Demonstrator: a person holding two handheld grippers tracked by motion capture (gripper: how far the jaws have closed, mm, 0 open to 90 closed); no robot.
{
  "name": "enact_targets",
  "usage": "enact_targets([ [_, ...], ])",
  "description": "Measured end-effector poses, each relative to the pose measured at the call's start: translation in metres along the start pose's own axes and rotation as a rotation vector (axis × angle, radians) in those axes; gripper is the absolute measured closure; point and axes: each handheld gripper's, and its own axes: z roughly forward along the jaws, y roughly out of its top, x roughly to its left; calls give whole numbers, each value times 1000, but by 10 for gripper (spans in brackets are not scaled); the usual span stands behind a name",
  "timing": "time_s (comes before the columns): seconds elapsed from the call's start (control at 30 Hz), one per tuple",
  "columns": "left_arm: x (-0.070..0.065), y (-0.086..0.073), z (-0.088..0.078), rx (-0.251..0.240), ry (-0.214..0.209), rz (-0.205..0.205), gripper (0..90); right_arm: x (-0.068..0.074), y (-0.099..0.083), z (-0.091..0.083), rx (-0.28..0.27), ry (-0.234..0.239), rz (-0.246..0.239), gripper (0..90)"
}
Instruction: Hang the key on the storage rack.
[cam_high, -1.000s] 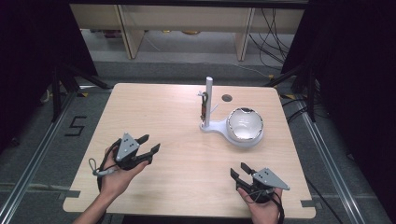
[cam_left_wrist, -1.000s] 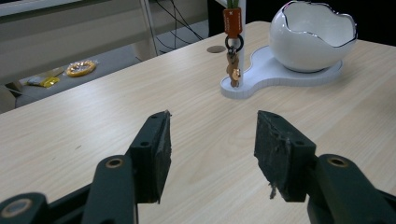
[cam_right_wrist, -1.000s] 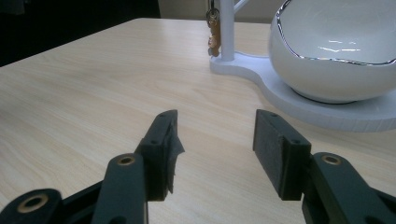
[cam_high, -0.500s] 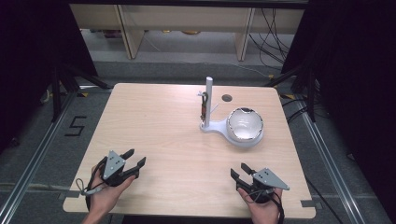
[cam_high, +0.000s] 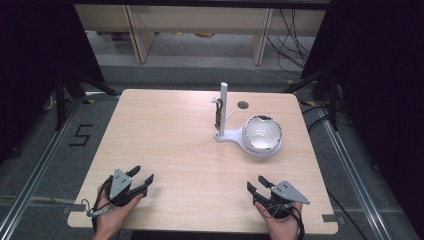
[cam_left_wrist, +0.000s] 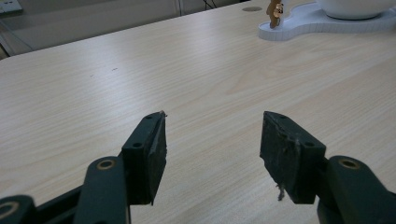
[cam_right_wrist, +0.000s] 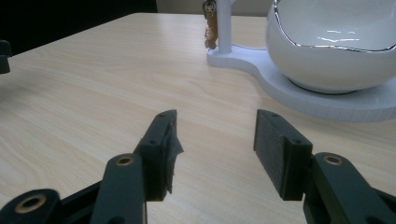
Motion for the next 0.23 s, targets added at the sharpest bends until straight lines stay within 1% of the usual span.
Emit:
enact_targets([
  [0.03,1,0,0,1,-3,3,400,-1,0,-1,1,-22,-2,503],
  [0.07,1,0,0,-3,-2,-10,398,-1,-1,-1,-11,-17,1,502],
  [0.13,2,0,1,-6,-4,-16,386,-2,-2,-1,-19,-15,4,501],
  [0.17,2,0,1,0,0,-21,385,-1,-2,-3,-4,-11,32,497],
  [0.2,1,0,2,-8,1,-23,382,-3,-2,-3,-5,-11,17,496],
  [0.23,1,0,2,-8,1,-23,377,-3,-3,-3,-8,-19,19,496],
])
